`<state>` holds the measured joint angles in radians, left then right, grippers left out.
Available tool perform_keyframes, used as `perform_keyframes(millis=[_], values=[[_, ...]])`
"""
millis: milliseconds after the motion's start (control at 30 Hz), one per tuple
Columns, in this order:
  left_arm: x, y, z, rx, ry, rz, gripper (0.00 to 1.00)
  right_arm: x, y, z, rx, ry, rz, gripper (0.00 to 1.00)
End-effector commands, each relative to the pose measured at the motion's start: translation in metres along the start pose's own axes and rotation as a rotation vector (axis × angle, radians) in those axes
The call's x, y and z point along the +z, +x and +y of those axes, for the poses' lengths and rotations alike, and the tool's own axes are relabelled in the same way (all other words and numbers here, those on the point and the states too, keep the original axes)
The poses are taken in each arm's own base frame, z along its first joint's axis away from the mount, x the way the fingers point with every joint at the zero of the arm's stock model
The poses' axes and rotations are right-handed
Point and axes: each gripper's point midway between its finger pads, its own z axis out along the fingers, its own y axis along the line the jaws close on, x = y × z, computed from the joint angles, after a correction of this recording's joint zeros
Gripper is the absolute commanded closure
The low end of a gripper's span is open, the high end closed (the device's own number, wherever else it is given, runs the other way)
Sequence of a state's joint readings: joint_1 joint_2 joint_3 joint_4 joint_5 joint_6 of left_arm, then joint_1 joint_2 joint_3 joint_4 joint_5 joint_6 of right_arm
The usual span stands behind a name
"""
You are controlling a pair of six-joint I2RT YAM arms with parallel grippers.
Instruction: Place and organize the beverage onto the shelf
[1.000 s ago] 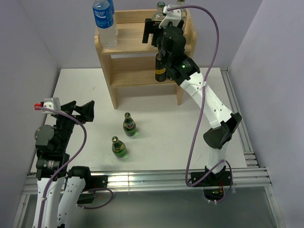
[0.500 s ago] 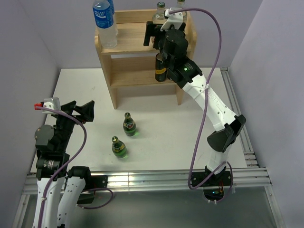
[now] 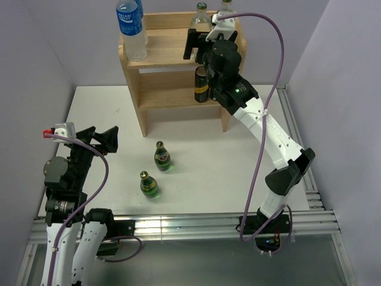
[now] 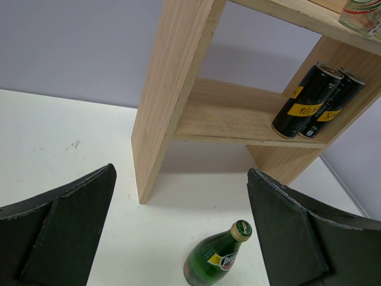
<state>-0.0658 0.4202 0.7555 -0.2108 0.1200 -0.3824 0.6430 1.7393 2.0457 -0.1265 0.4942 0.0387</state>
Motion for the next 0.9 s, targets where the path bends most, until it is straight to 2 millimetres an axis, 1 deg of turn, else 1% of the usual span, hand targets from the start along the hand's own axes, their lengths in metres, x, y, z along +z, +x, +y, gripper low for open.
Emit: perform_keyframes(millis=[0,167,300,400,433,700,833,867], values=[[-0.003,-0.008,-0.005,0.014,0.024,-0.031,0.01,-0.017,-0.040,-0.014,0.055,0.035,-0.087,0.00],[-0.002,-0.007,-0.004,0.013,0.022,-0.029,0.01,-0.023,-0.038,-0.015,0.065,0.035,-0.084,0.00],[-0.003,-0.009,-0.005,0.014,0.022,-0.034,0.01,-0.034,-0.035,-0.015,0.072,0.022,-0.089,0.00],[-0.003,-0.008,-0.004,0.014,0.022,-0.032,0.01,-0.040,-0.036,-0.015,0.073,0.022,-0.096,0.00],[-0.003,-0.008,-0.004,0.014,0.020,-0.033,0.01,-0.042,-0.035,-0.013,0.073,0.016,-0.093,0.00],[-0.003,-0.008,-0.004,0.014,0.020,-0.031,0.01,-0.045,-0.028,-0.013,0.073,0.016,-0.080,0.00],[-0.002,-0.007,-0.004,0.013,0.022,-0.029,0.01,-0.047,-0.020,-0.013,0.070,0.017,-0.065,0.01],[-0.002,-0.008,-0.004,0.013,0.022,-0.029,0.01,-0.048,-0.015,-0.012,0.066,0.015,-0.055,0.02]])
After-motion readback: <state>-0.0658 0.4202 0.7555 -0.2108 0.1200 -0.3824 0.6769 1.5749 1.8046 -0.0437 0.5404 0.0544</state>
